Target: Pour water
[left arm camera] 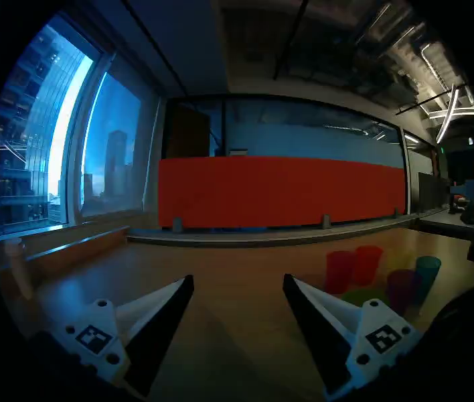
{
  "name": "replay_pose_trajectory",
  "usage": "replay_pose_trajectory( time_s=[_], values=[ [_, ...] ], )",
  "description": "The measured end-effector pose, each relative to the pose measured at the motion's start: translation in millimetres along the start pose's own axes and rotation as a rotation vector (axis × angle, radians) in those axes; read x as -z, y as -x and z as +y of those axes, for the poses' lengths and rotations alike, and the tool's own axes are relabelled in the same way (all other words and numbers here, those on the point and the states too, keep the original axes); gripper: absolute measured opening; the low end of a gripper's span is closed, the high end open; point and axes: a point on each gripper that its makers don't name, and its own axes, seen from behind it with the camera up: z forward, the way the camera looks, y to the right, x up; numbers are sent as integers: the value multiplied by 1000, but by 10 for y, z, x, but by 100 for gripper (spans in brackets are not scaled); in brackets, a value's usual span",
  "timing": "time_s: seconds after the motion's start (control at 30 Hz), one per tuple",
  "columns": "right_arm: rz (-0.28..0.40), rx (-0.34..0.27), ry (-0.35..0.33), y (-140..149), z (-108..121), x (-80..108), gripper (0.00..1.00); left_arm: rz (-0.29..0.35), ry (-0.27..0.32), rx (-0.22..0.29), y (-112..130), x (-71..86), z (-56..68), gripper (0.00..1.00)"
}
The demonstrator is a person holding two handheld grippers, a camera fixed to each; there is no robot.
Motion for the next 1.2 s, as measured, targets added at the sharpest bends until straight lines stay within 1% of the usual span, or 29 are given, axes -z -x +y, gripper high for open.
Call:
replay_pose_trajectory(
  time_s=[0.2, 0.3, 0.5, 0.6, 0.9, 1.2],
  values=[
    [25, 53, 1, -18, 9, 29, 100, 0, 0, 0, 0, -2, 2, 99],
    [39, 67, 0, -6, -6, 26, 100, 0, 0, -1, -3, -5, 1, 99],
    [64, 56, 0, 48, -43, -31, 100, 0, 0, -1, -7, -6, -3, 99],
    [66, 50, -2, 131, -62, -65, 100, 0, 0, 0, -5, -4, -3, 99],
    [43, 50, -4, 428, -16, -95, 100, 0, 0, 0, 0, -1, 2, 99],
    [32, 51, 5, 603, 85, -56, 100, 0, 0, -1, -2, 3, 1, 100]
  ],
)
